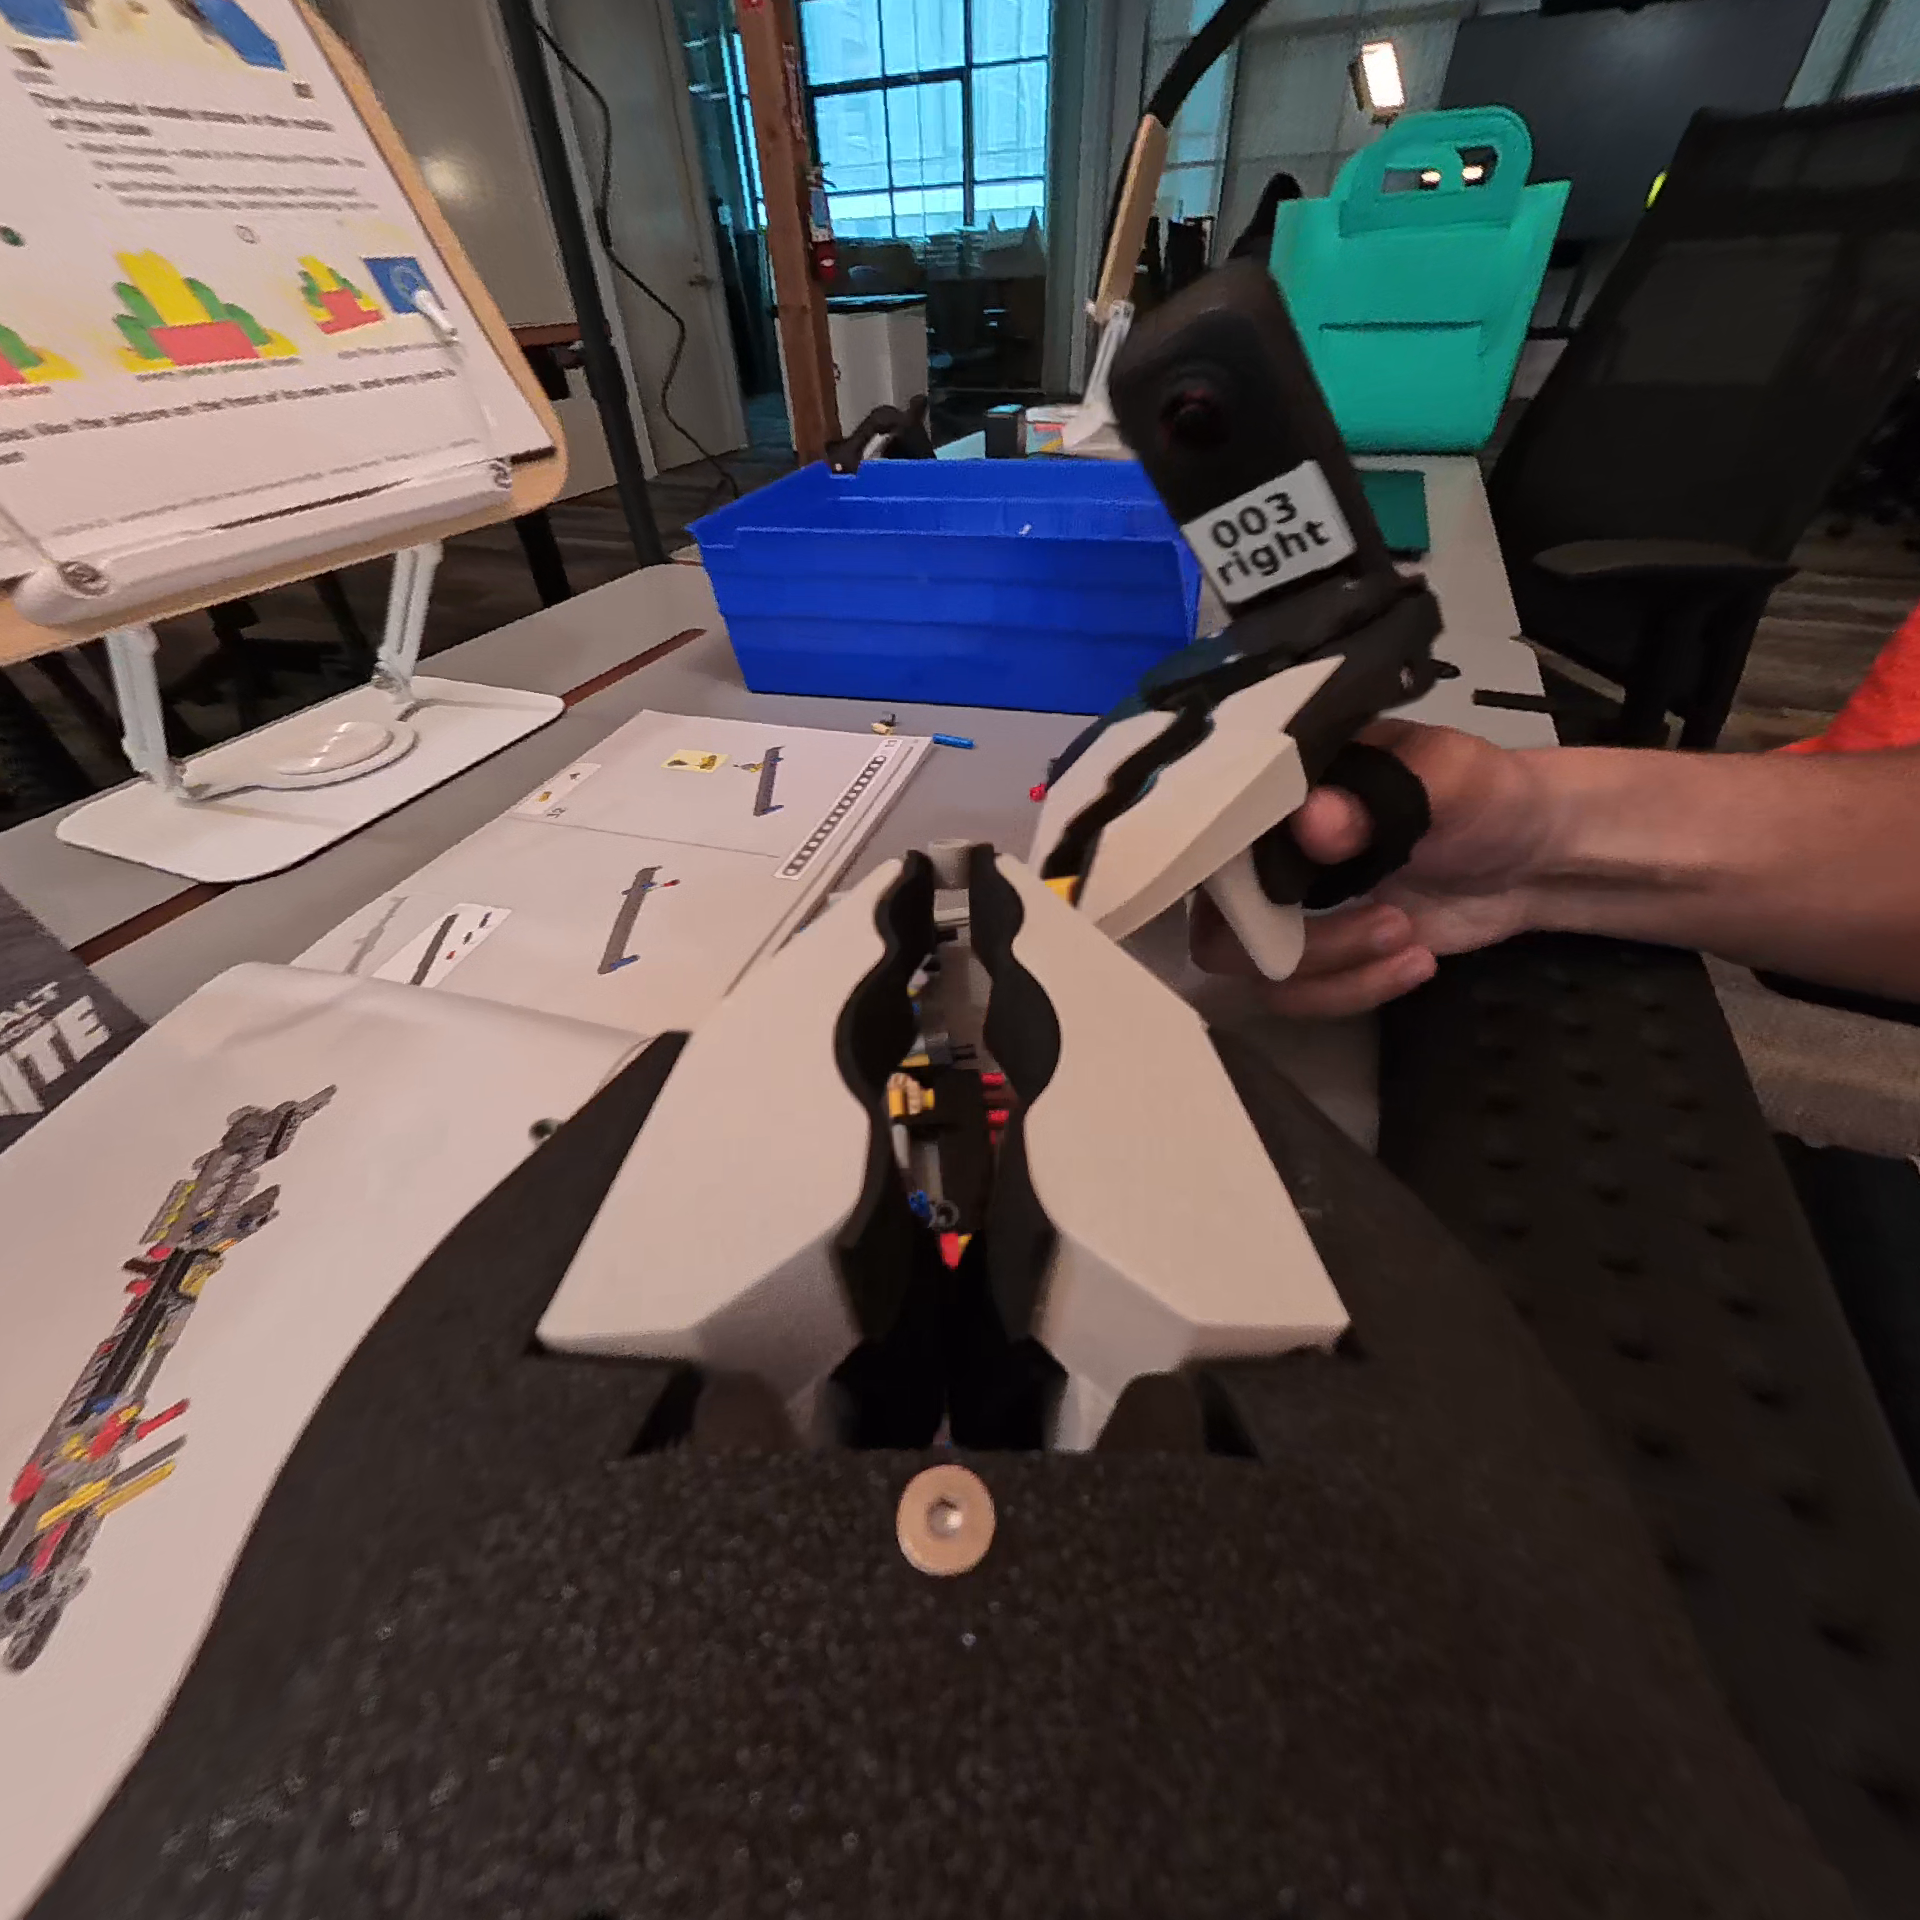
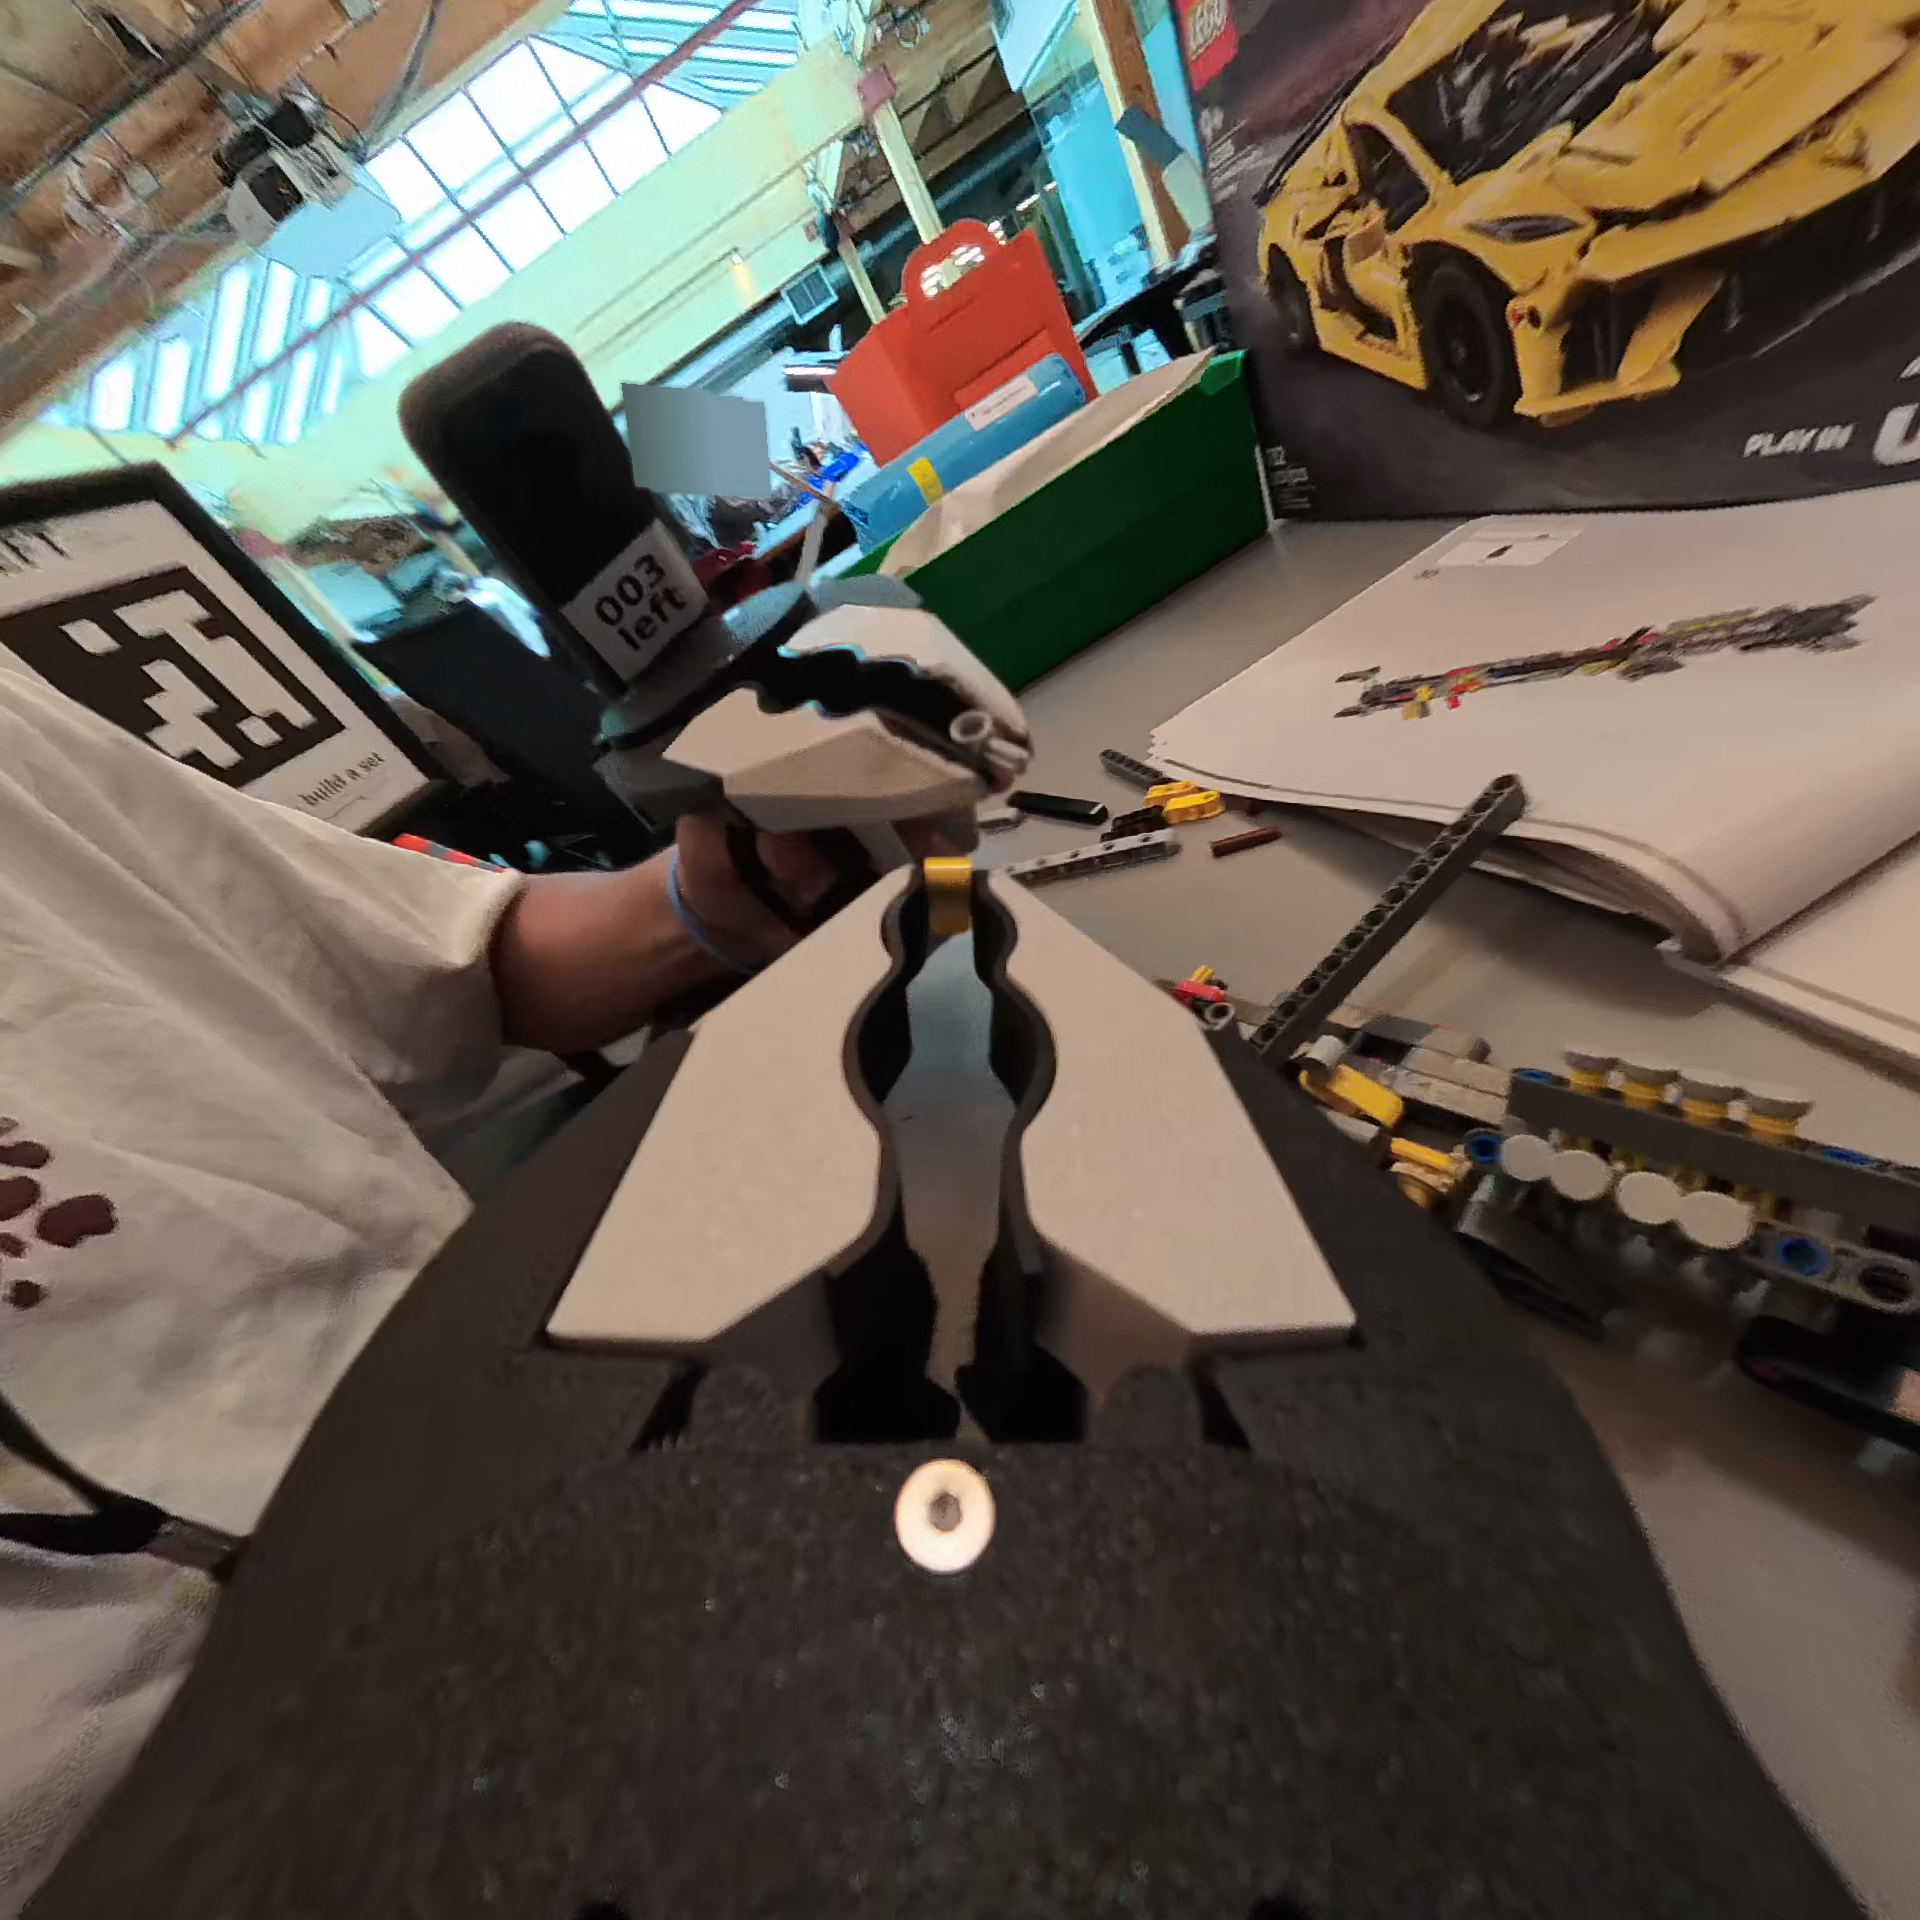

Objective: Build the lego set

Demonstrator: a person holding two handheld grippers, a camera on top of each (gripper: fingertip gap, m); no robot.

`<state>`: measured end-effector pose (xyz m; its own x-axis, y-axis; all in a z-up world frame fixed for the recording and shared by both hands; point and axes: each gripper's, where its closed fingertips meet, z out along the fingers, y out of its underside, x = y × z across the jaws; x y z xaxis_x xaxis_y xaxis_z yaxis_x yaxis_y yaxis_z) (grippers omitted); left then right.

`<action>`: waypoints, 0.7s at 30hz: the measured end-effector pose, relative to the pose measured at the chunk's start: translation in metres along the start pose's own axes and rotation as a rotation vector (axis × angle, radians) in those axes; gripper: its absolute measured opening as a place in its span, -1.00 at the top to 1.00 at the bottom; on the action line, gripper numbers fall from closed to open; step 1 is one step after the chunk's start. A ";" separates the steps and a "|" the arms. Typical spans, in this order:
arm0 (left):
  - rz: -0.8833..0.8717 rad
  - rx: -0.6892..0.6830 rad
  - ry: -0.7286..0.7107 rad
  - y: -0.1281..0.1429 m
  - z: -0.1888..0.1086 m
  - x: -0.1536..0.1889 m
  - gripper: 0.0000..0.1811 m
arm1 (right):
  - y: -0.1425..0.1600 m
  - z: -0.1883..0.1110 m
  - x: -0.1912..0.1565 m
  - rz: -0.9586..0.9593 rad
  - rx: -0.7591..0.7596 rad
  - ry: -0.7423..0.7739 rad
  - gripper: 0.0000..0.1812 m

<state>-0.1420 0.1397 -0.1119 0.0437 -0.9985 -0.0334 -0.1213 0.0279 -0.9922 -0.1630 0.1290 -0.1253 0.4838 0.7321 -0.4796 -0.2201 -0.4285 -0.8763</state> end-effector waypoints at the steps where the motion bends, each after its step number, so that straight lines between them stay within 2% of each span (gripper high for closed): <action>1: -0.013 0.002 -0.002 0.000 -0.002 -0.003 0.93 | 0.000 -0.001 0.001 -0.037 -0.002 0.023 0.93; 5: -0.016 -0.034 -0.007 0.007 -0.004 -0.005 0.93 | -0.017 -0.007 -0.003 -0.090 0.105 0.028 0.93; 7: 0.008 -0.048 0.002 0.009 -0.003 -0.001 0.93 | -0.024 -0.011 -0.003 -0.026 0.149 -0.011 0.93; 11: 0.216 -0.083 -0.010 0.016 0.001 0.012 0.94 | -0.030 -0.016 0.003 0.160 0.204 -0.071 0.94; 14: 0.257 -0.015 -0.003 0.004 0.000 0.022 0.93 | -0.027 -0.016 0.006 0.183 0.184 -0.066 0.94; 16: 0.210 0.029 0.000 -0.004 -0.003 0.018 0.93 | -0.028 -0.019 0.005 0.174 0.191 -0.065 0.94; 18: 0.074 0.075 0.055 -0.011 -0.008 0.017 0.93 | -0.026 -0.020 0.000 0.130 0.161 -0.078 0.93; 21: -0.124 0.126 0.168 -0.019 -0.013 0.017 0.93 | -0.026 -0.019 -0.013 -0.126 0.154 -0.049 0.93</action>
<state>-0.1518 0.1217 -0.0918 -0.1164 -0.9882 0.0995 -0.0007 -0.1001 -0.9950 -0.1475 0.1204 -0.0952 0.4750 0.8012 -0.3640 -0.2889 -0.2487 -0.9245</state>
